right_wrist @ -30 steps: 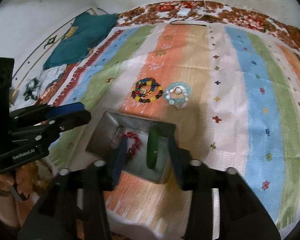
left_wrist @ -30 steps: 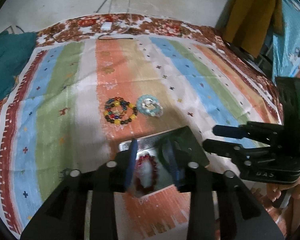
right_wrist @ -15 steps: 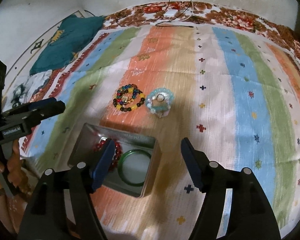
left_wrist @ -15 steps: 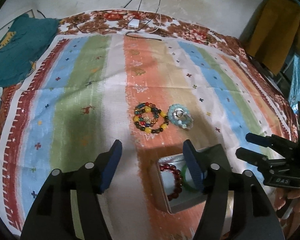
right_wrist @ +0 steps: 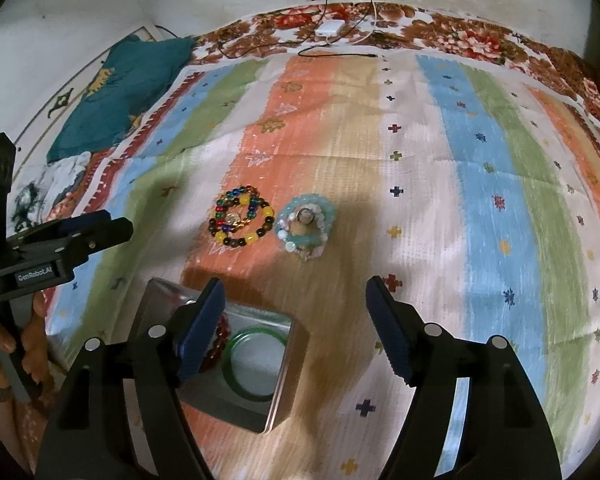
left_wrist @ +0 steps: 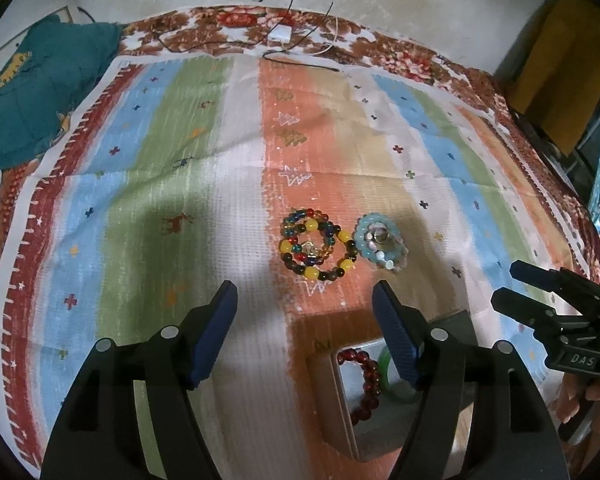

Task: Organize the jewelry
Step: 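Move both open tools back to the remaining bracelets on the cloth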

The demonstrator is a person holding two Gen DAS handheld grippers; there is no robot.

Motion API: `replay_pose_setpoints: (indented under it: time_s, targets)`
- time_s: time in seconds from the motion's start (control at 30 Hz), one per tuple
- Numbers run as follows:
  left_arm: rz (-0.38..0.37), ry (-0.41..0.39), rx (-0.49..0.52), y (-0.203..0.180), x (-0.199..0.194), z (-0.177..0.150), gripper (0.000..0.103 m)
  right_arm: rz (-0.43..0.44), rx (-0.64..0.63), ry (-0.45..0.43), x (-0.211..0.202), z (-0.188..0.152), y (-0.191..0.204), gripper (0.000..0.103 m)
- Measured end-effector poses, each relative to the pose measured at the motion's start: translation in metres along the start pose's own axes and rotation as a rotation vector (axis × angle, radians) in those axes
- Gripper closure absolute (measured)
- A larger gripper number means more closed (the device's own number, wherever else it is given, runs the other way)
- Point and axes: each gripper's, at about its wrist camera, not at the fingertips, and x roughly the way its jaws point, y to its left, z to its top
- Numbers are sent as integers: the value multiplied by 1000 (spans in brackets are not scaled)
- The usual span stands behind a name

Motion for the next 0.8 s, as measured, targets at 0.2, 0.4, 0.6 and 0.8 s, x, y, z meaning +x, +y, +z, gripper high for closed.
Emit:
replay_pose_setpoints:
  time_s: [0.2, 0.4, 0.6, 0.8]
  targets:
    - [18, 14, 18, -3, 11, 7, 33, -20, 7, 16, 12, 10, -5, 30]
    - [32, 36, 15, 0, 26, 15, 33, -17, 17, 42, 25, 15, -8, 30]
    - [31, 53, 4, 2, 37, 20, 33, -19, 4, 60, 37, 22, -6, 30]
    - [36, 64, -3, 6, 45, 25, 33, -21, -1, 69, 44, 27, -7, 30]
